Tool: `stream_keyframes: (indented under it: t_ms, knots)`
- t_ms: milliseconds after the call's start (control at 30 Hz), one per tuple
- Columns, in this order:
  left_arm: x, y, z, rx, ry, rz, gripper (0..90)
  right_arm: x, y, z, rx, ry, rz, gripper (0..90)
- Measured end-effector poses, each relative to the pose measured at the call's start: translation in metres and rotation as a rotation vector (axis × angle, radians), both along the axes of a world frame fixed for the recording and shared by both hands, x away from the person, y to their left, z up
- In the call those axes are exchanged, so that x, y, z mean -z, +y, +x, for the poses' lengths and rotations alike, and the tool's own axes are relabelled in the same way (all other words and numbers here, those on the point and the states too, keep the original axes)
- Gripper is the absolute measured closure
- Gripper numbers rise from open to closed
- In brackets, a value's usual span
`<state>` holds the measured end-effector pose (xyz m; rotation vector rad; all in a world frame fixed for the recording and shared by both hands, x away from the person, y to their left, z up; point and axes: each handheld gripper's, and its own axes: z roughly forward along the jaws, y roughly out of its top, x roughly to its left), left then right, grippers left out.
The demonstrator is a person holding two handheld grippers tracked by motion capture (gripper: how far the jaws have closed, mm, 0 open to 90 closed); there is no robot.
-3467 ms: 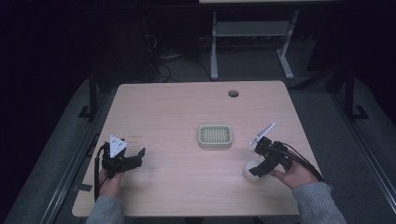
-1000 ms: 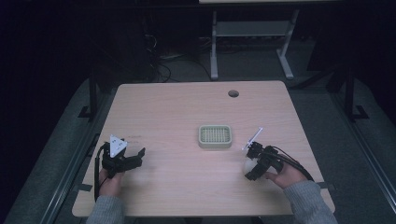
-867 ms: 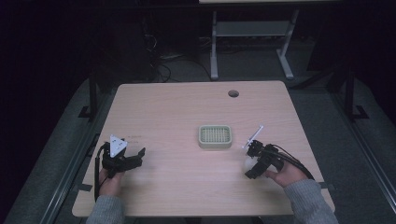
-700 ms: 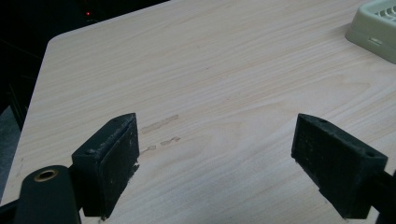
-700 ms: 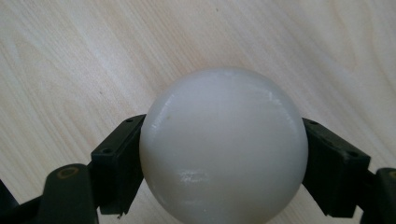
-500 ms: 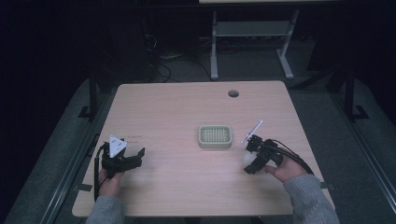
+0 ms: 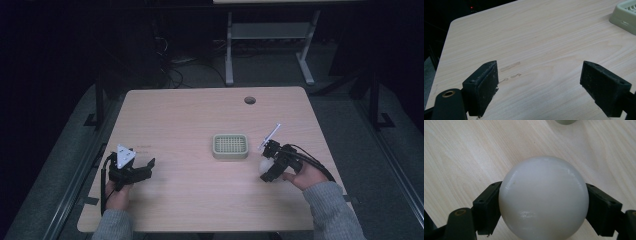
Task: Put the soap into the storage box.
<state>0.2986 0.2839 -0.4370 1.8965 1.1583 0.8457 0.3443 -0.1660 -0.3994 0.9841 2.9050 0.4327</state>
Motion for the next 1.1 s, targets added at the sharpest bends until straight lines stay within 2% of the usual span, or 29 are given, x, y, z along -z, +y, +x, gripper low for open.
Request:
stream_keyframes:
  t_ms: [100, 233, 667, 1100]
  knots:
    - [-0.001, 0.000, 0.000, -0.003, -0.001, -0.002, 14.8, -0.003, 0.002, 0.003, -0.005, -0.009, -0.008, 22.0]
    - [0.000, -0.001, -0.001, 0.001, 0.001, -0.001, 14.9, -0.007, 0.002, 0.007, -0.003, -0.002, 0.023, 22.0]
    - [-0.001, -0.002, -0.001, 0.004, -0.003, -0.004, 14.8, -0.020, 0.008, 0.020, -0.006, -0.016, 0.008, 22.0]
    - [-0.002, 0.000, -0.001, -0.001, -0.008, -0.008, 14.8, -0.032, 0.014, 0.030, -0.010, -0.015, 0.021, 22.0]
